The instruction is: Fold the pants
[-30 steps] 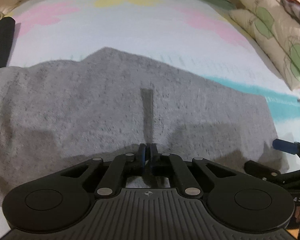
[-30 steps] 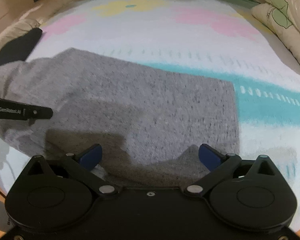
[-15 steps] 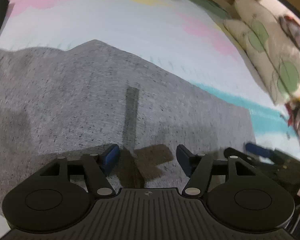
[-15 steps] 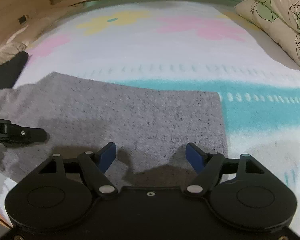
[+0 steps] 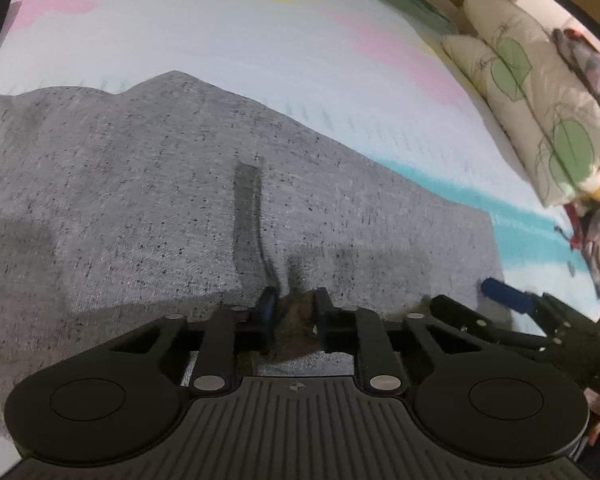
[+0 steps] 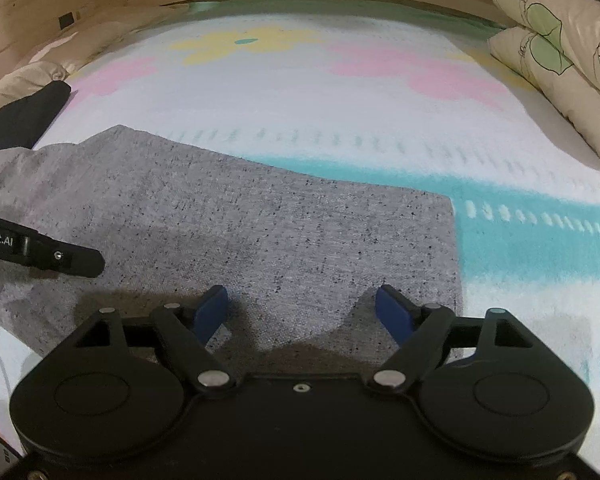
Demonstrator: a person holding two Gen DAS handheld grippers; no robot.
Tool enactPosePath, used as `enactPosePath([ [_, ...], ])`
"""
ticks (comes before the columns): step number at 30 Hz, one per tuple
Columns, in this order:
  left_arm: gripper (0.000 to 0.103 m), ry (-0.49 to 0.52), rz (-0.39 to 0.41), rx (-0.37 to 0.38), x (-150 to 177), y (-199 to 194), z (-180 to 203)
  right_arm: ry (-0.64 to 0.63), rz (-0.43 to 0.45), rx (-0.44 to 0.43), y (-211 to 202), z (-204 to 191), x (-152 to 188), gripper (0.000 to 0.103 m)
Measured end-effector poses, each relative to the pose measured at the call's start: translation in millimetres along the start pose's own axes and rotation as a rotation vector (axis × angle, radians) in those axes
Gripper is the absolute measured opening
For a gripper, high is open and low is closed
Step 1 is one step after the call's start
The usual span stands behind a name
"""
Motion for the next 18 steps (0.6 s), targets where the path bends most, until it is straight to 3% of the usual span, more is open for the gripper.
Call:
enactPosePath([
  [3, 0.012, 0.07, 0.037, -0.055, -0.2, -12.2, 7.6, 0.004, 0.002, 0.0, -2.0, -0.9, -0.6, 0.083],
  [6, 0.012, 0.095, 0.067, -0.052, -0.1, -22.0, 12.3, 0.005, 0.027, -0.002, -8.3, -4.3, -5.9, 0.082],
  [9, 0.014, 0.054, 0.011, -0.049, 5.6, -7.8, 1.4, 0.015, 0.074, -0.038, -16.4, -10.9, -16.1, 0.083],
  [10, 0.021, 0.032, -0.002, -0.049, 6.9, -2.2, -2.7, 0.013, 0.077, -0.037, -15.9, -13.1, -18.3, 0.083],
  [13, 0.031, 0.013, 0.006, -0.046, 2.9, -2.9, -6.7, -0.001, 0.014, -0.016, -1.6, -16.7, -18.1, 0.089],
  [15, 0.036, 0.002, 0.005, -0.06, 0.5, -8.4, -9.1, -0.031, -0.085, 0.016, 12.0, -17.4, -14.1, 0.09],
  [17, 0.047, -0.026, 0.03, -0.093, -1.1, -15.8, -12.6, -0.036, -0.134, 0.048, 19.5, -16.9, -14.6, 0.101],
  [18, 0.047, -0.034, 0.046, -0.106, -1.9, -20.4, -15.9, -0.027, -0.142, 0.068, 21.1, -15.9, -16.3, 0.102],
])
Point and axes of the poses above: each gripper's, at about its wrist camera, not at the fingertips, and y roughly the way its jaws point, z to its right, x to its underside, the point moved 5 cm from there along y, roughly the way its jaws point, and after that the axes turned 9 degrees about y, right-handed, at the moved point
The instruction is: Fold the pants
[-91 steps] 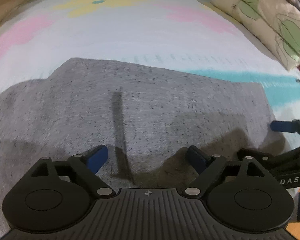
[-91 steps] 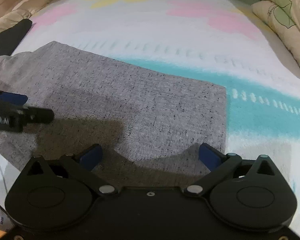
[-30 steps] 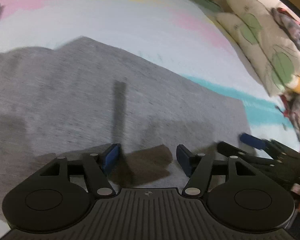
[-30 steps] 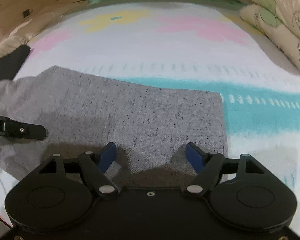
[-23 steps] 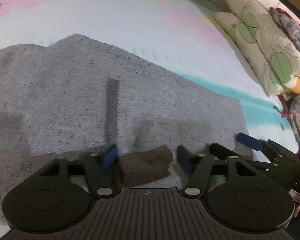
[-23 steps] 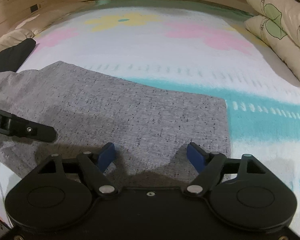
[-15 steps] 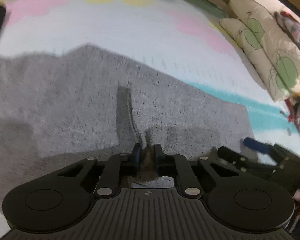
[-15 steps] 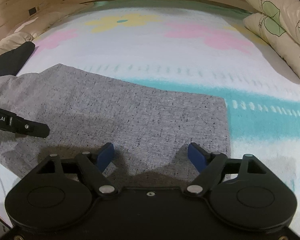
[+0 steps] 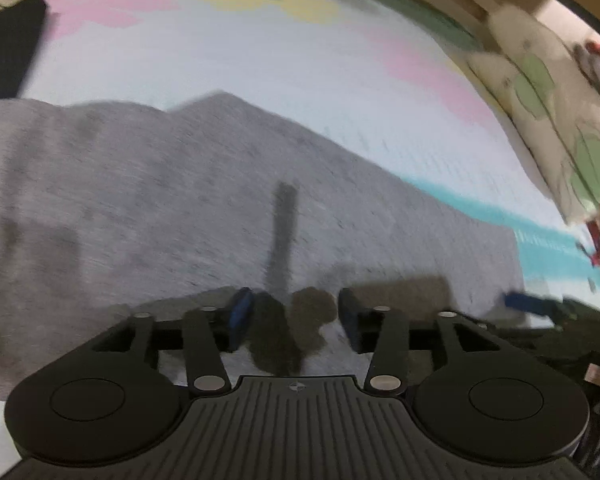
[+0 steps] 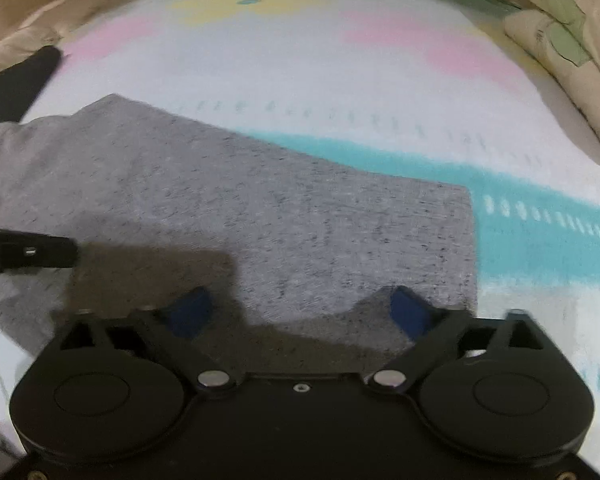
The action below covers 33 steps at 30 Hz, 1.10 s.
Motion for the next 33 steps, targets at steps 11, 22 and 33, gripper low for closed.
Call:
enactPosePath([
  [11, 0.067, -0.222, 0.237, -0.262, -9.5, -78.2, -89.6, 0.055, -0.045, 0.054, 9.6, -5.0, -8.9, 0.102],
  [22, 0.067, -0.546, 0.335, -0.334, 35.7, -122.3, -179.3, 0.074, -0.041, 0.087, 16.5, -14.5, -13.5, 0.102],
  [33, 0.076, -0.681, 0.258, -0.246, 64.0, -101.1, -194.0, 0.061, -0.028, 0.081, 18.9, -15.6, -12.8, 0.102],
])
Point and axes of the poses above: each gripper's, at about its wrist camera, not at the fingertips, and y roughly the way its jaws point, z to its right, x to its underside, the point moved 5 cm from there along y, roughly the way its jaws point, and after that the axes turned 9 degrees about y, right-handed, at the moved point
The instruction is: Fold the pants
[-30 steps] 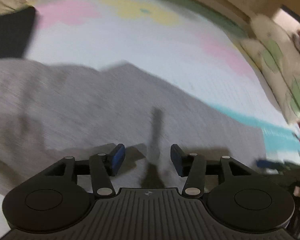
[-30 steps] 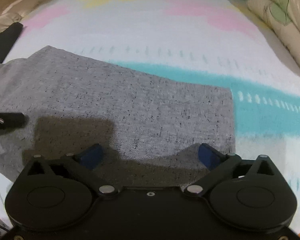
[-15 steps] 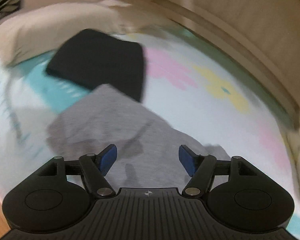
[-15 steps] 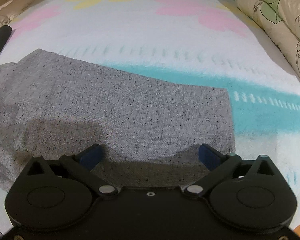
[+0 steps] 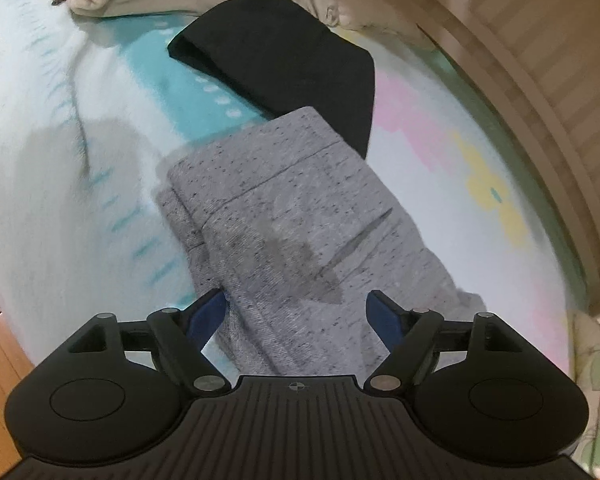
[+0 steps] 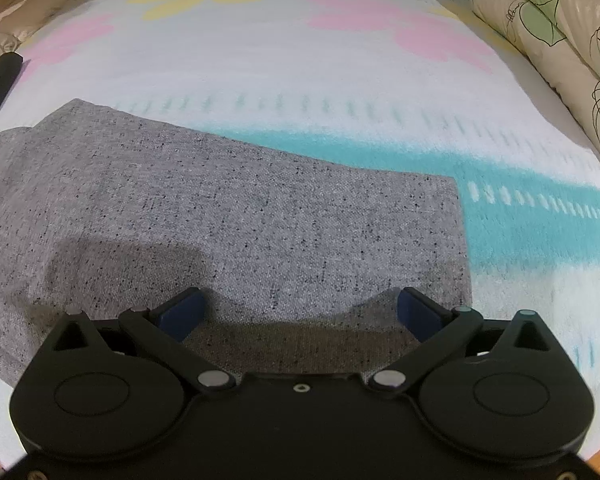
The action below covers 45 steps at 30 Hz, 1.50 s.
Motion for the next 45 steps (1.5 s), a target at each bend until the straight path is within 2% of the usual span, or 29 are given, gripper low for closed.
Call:
enactPosePath([
  [5, 0.078, -0.027, 0.006, -0.001, 4.4, 9.4, -4.3, 0.006, -0.003, -0.002, 1.9, 3.9, 0.2, 0.102],
  [9, 0.079, -0.033, 0.036, 0.004, 6.9, -8.5, -0.5, -0.005, 0.009, -0.013, 0.9, 4.2, 2.8, 0.102],
  [13, 0.079, -0.072, 0.036, -0.035, 10.8, -6.3, -12.0, 0.0, 0.013, -0.016, 4.5, 7.1, 4.5, 0.102],
  [15, 0.08, -0.116, 0.014, -0.007, 12.4, 2.5, -17.7, 0.004, 0.014, -0.01, 5.1, 6.2, 4.8, 0.102],
  [16, 0.084, -0.128, 0.026, 0.003, 11.3, 4.9, -18.4, 0.004, 0.013, -0.009, 5.4, 5.5, 4.7, 0.102],
  [19, 0.085, -0.122, 0.058, 0.038, 2.9, 12.4, -12.5, 0.012, 0.004, -0.012, 6.2, 5.6, 3.1, 0.102],
  [22, 0.1, -0.125, 0.087, 0.062, -1.6, 22.0, -7.9, 0.016, 0.004, -0.015, 6.5, 5.6, 0.8, 0.102],
  [23, 0.102, -0.126, 0.094, 0.074, -2.8, 24.9, -6.6, 0.017, 0.006, -0.016, 4.5, 6.2, 0.0, 0.102],
  [32, 0.102, -0.16, 0.148, 0.208, -16.1, 42.4, -11.4, 0.02, 0.021, -0.017, 1.8, 8.4, 2.2, 0.102],
  [39, 0.101, -0.145, 0.113, 0.161, -18.2, 42.5, -2.2, 0.021, 0.014, -0.019, 2.3, 10.6, -0.2, 0.102],
  [40, 0.097, -0.14, 0.114, 0.159, -17.8, 41.7, -0.1, 0.022, 0.013, -0.019, 2.6, 10.7, -1.1, 0.102],
  [41, 0.077, -0.134, 0.112, 0.156, -17.0, 40.8, 1.7, 0.023, 0.011, -0.019, 5.0, 11.3, -2.5, 0.102],
  [42, 0.064, -0.126, 0.103, 0.134, -16.2, 40.4, 2.8, 0.023, 0.009, -0.019, 5.1, 11.4, -3.2, 0.102],
  [43, 0.034, -0.119, 0.102, 0.096, -15.4, 38.8, 2.8, 0.023, 0.008, -0.019, 5.8, 11.3, -4.3, 0.102],
  [44, 0.023, -0.112, 0.101, 0.072, -14.8, 37.0, 3.4, 0.023, 0.007, -0.019, 6.1, 11.4, -4.9, 0.102],
  [45, 0.023, -0.104, 0.107, 0.081, -15.1, 34.6, 5.6, 0.022, 0.007, -0.019, 6.4, 11.5, -5.1, 0.102],
])
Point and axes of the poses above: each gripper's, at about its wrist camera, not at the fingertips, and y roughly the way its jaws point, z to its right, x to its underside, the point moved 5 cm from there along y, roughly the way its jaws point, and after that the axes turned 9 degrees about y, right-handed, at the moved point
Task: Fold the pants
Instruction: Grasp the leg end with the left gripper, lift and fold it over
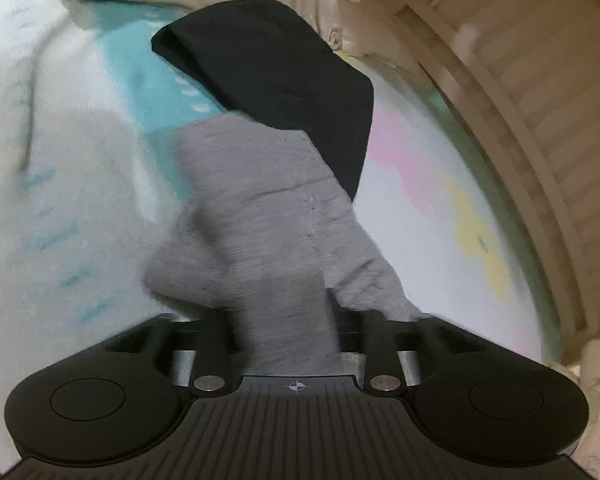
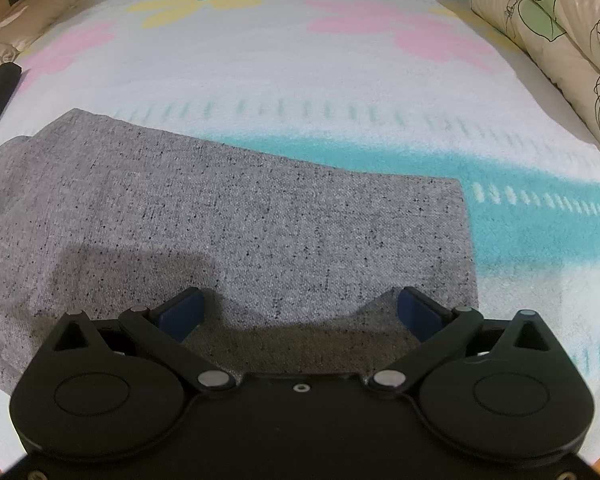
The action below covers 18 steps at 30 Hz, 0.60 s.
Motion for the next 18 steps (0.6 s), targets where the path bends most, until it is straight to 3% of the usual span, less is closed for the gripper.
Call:
enactPosePath([
  [7, 0.019, 0.214, 0.112, 0.075, -5.1, -47.5, 51.7, -0.018, 0.001, -0.006, -0.2, -1.6, -1.6, 0.102],
  [9, 0.019, 0.274, 0.143, 0.136, -2.8, -65.6, 71.4, -0.021, 0.0, -0.007, -3.0, -0.4, -0.7, 0.102],
  [14, 0.018, 0.539, 0.256, 0.288, 17.3, -110.9, 137.3, -0.035, -0.019, -0.019, -0.8, 2.6, -4.5, 0.102],
  [18, 0.018, 0.622, 0.273, 0.444, 39.5, -126.2, 180.1, -0.064, -0.043, -0.031, 3.0, 6.6, -11.5, 0.102],
])
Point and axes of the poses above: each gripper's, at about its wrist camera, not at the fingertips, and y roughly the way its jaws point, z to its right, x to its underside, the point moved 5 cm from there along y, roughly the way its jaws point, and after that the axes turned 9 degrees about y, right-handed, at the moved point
